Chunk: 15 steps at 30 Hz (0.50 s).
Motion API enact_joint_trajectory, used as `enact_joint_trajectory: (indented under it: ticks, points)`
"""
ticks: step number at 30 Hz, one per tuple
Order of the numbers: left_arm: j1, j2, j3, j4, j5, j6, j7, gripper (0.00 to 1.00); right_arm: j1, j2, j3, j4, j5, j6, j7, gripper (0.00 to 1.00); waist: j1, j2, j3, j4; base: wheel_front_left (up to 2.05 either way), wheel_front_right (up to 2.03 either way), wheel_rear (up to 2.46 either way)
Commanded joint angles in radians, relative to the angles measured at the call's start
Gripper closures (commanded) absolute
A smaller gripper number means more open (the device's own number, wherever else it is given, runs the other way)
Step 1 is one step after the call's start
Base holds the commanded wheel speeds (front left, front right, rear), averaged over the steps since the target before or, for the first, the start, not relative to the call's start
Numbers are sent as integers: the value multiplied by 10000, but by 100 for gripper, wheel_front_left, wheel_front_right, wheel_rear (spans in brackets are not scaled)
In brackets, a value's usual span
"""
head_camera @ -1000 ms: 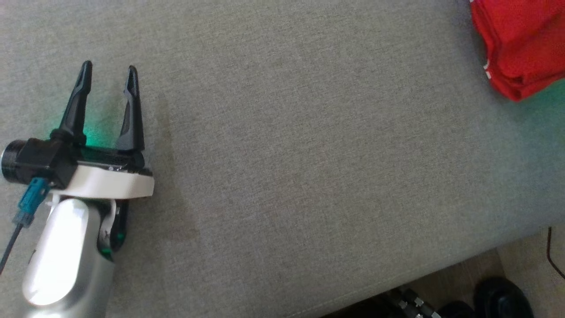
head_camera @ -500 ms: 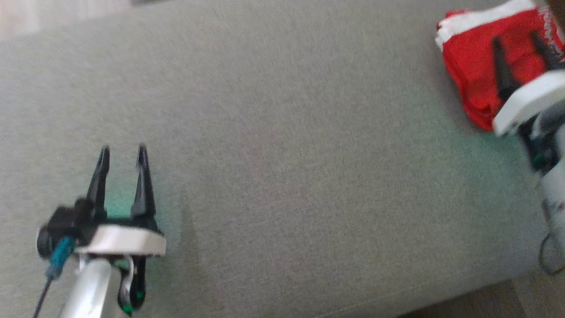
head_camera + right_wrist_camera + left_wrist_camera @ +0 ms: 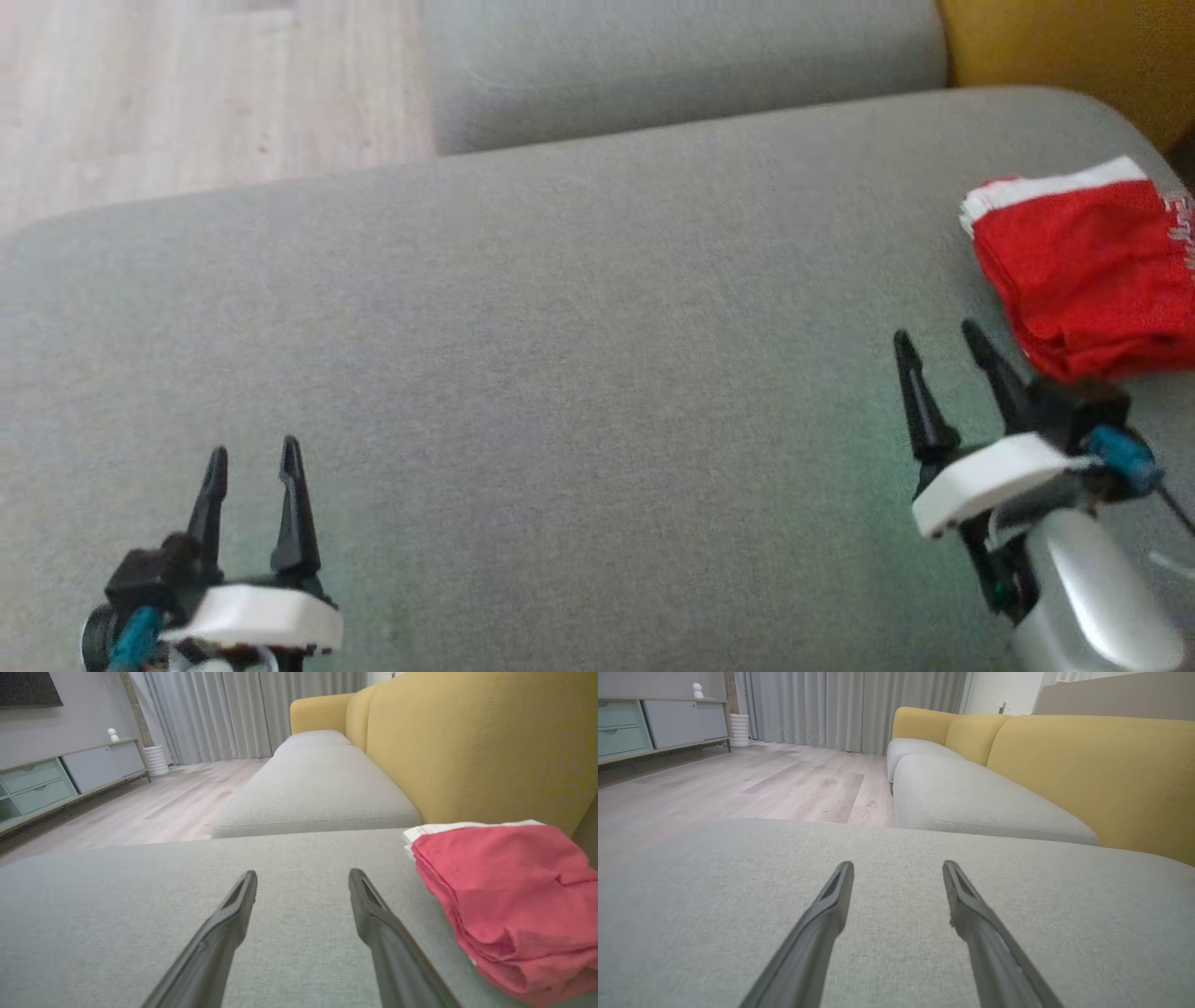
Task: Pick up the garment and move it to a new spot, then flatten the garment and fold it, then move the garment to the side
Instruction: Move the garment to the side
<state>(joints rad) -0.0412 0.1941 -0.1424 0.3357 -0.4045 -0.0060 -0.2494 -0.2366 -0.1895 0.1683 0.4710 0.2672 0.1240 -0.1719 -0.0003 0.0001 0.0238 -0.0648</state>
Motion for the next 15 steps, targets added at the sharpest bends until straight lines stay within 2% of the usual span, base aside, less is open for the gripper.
enact_joint_trajectory:
  ticks: [1,15]
  points:
    - [-260,167,336,-224,60,32,-112,0,-107,2,10,-453,-123,67,51,0,3,-1,-244,197,0,0,0]
    - [-196,67,512,-24,55,-85,-122,0,1074,405,-539,-1909,-785,67,809,0,3,-1,-323,131,0,0,0]
